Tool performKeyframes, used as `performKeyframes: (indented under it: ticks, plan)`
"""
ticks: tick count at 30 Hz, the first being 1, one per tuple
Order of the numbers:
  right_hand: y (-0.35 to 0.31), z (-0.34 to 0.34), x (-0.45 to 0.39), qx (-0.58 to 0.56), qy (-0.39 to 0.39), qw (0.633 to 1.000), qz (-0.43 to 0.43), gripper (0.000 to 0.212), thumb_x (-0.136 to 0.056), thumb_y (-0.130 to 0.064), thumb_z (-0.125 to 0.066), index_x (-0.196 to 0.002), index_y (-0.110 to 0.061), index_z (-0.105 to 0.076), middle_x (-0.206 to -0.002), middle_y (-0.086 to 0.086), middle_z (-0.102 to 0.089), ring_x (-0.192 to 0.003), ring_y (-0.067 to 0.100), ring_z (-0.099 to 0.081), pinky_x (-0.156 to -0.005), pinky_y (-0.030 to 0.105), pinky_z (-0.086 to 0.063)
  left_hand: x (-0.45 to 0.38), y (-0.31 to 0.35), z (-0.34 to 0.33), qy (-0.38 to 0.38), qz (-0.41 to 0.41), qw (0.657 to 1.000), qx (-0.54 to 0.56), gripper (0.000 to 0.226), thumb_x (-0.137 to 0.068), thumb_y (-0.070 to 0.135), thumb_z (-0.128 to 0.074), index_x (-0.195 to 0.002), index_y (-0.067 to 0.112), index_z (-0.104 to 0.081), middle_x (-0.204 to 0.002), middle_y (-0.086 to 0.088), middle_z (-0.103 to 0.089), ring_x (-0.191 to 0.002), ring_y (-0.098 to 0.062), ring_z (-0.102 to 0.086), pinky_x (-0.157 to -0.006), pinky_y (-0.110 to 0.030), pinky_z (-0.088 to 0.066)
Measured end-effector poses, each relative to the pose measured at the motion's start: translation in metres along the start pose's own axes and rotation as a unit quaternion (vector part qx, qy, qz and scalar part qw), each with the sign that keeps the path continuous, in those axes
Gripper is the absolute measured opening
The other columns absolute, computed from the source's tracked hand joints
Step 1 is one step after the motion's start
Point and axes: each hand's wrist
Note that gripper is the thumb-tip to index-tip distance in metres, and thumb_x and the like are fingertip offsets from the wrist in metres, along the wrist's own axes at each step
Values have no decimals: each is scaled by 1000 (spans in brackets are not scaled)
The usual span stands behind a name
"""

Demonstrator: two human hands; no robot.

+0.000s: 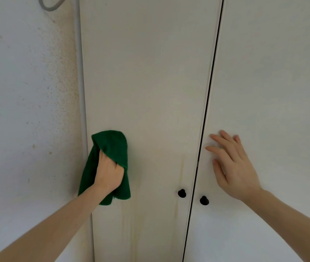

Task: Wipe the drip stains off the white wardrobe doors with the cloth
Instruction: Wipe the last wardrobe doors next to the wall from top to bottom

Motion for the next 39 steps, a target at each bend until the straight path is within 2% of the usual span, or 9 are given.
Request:
performKeyframes:
  ticks: [4,8,11,13,15,20,28,33,39]
  plan:
    - [2,-15,1,28,44,999,0,35,-88,3,-55,-119,-1,-70,-147,17,-55,-147,36,-41,-125,55,-21,11,-6,-6,-22,25,999,0,19,-91,-11,-51,-89,8,-51,-82,-5,-54,-73,-20,-51,-73,-45,-46]
    - [4,-23,1,57,76,995,8,33,-87,3,-57,-116,-1,-73,-143,18,-58,-143,39,-45,-122,59,-26,29,-9,-28,-26,74,996,42,31,-87,-8,-60,-117,-10,-58,-106,-3,-57,-88,2,-50,-89,-42,-51]
    - [4,-26,2,66,88,994,14,32,-87,3,-58,-114,-1,-74,-141,18,-60,-142,39,-47,-121,59,-27,50,4,-47,-34,52,997,42,19,-91,7,-56,-106,-4,-59,-97,-11,-62,-88,-16,-56,-82,-43,-51]
    - [4,-27,2,69,91,993,16,32,-86,4,-58,-114,-1,-74,-141,17,-60,-142,39,-46,-122,58,-27,62,15,-60,-68,16,997,31,34,-93,29,-43,-100,-2,-55,-93,-17,-60,-86,-32,-58,-81,-50,-51]
    - [4,-27,2,71,92,993,16,32,-86,4,-59,-115,-1,-74,-141,17,-60,-143,39,-46,-122,58,-26,74,26,-74,-111,-18,993,43,50,-91,36,-40,-124,-1,-47,-115,-21,-60,-106,-40,-59,-96,-58,-48]
    - [3,-25,2,72,87,993,15,32,-88,2,-59,-115,-2,-73,-142,16,-60,-144,38,-44,-123,57,-25,100,73,-103,-159,-214,962,-52,63,-95,35,-48,-152,20,-26,-145,-9,-47,-133,-36,-46,-115,-52,-36]
    - [2,-21,3,67,74,995,14,31,-88,2,-59,-116,-2,-73,-144,15,-58,-145,38,-43,-123,57,-25,106,80,-106,-217,-267,939,-19,48,-104,33,-40,-150,21,-42,-151,1,-43,-138,-22,-40,-115,-42,-33]
    - [2,-16,4,50,58,997,16,31,-89,4,-57,-115,-1,-71,-146,15,-57,-146,37,-42,-125,55,-22,108,51,-86,-227,-200,953,-18,54,-105,41,-36,-155,26,-25,-155,1,-38,-144,-21,-36,-121,-46,-28]
    - [3,-17,4,48,61,997,11,32,-87,5,-55,-114,-1,-71,-146,15,-57,-145,37,-43,-124,55,-23,99,1,-45,-174,-80,981,26,30,-101,30,-39,-114,14,-60,-116,0,-61,-110,-19,-55,-108,-46,-43]
Point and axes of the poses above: each hand's wrist, its own x-axis away from the middle knuckle, its own z-axis out of the back of the hand, y = z × x
